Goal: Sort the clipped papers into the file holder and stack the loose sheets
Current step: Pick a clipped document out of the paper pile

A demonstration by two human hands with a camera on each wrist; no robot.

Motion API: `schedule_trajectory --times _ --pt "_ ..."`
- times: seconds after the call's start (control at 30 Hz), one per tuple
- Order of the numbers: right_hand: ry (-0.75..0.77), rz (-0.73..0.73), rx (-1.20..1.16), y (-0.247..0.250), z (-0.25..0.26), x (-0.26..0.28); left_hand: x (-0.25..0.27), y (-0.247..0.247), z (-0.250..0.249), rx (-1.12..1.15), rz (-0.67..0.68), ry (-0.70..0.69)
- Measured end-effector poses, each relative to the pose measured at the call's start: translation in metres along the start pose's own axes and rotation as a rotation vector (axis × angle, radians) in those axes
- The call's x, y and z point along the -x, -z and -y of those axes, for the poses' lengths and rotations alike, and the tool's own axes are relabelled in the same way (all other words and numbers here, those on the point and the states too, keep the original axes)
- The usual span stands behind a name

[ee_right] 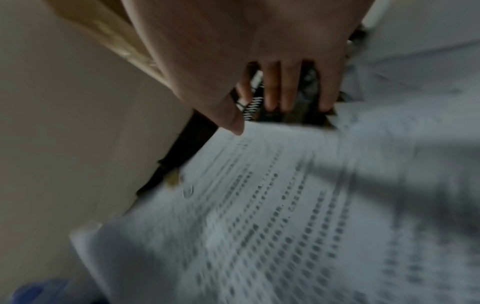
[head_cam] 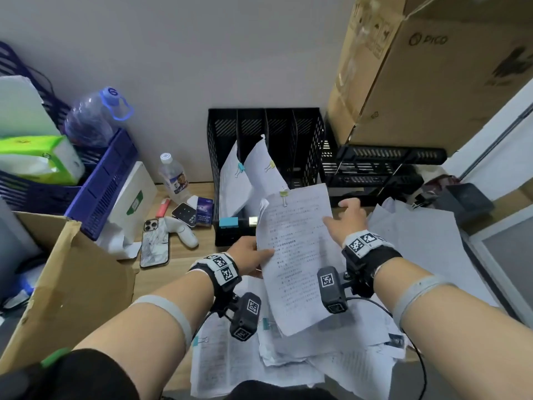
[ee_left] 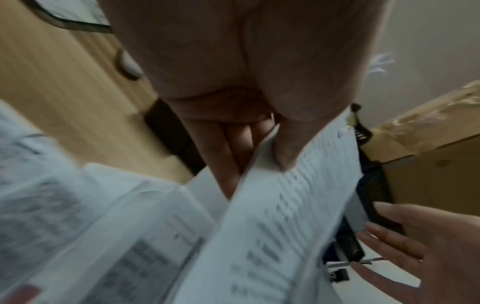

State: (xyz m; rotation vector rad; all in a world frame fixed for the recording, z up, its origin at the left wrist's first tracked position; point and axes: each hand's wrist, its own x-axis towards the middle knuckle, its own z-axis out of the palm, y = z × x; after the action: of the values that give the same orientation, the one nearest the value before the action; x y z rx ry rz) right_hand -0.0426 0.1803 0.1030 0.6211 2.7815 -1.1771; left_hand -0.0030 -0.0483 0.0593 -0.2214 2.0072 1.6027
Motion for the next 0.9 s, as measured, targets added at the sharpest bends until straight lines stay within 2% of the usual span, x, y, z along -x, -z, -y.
schedule_trajectory --times 0.03,0.07,0.13,0.2,0.23,0.3,0.33,0.4,0.47,0.53,0.6,0.7,0.8,0.9 --pt "-0.006 -0.039 0.043 0.001 0.006 0.001 -0.003 -0.001 -0.011 -0.058 -0.051 -0.065" --pt "-0.014 0.011 0.065 0.004 0.014 0.005 -0.006 -0.002 -0.021 -0.102 -0.11 -0.135" --pt "-0.051 0.313 -0.056 0.002 0.025 0.01 -0.012 -0.005 -0.04 -0.135 -0.195 -0.258" --pt "-0.104 0.588 -0.202 -0.003 0.038 0.023 -0.019 -0.01 -0.054 -0.149 -0.149 -0.34" --pt "-0.092 0.62 -0.258 -0.005 0.043 0.024 -0.019 -0.015 -0.061 -0.19 -0.083 -0.364" --pt "-0.083 0.552 -0.34 -0.006 0.052 0.022 -0.022 -0.022 -0.071 -0.284 0.018 -0.399" --pt "-0.093 0.467 -0.378 -0.005 0.055 0.017 -0.024 -0.025 -0.075 -0.299 0.046 -0.417" --pt "-0.151 0.289 -0.378 0.0 0.053 0.002 -0.026 -0.027 -0.083 -0.233 0.076 -0.376" --pt "-0.19 0.219 -0.396 0.007 0.045 -0.014 -0.033 -0.028 -0.089 -0.233 0.054 -0.345" --pt "-0.152 0.218 -0.357 0.013 0.041 -0.025 -0.043 -0.024 -0.094 -0.424 -0.053 -0.327" --pt "-0.072 0.204 -0.321 0.02 0.042 -0.027 -0.055 -0.017 -0.098 -0.742 -0.179 -0.25" --pt "0.011 0.234 -0.311 0.033 0.054 -0.022 -0.071 -0.007 -0.095 -1.079 -0.226 -0.086" --pt "0.095 0.292 -0.297 0.042 0.065 -0.019 -0.079 0.0 -0.097 -1.179 -0.299 -0.026" --pt "0.149 0.369 -0.303 0.044 0.076 -0.02 -0.08 0.014 -0.101 -1.083 -0.423 -0.015"
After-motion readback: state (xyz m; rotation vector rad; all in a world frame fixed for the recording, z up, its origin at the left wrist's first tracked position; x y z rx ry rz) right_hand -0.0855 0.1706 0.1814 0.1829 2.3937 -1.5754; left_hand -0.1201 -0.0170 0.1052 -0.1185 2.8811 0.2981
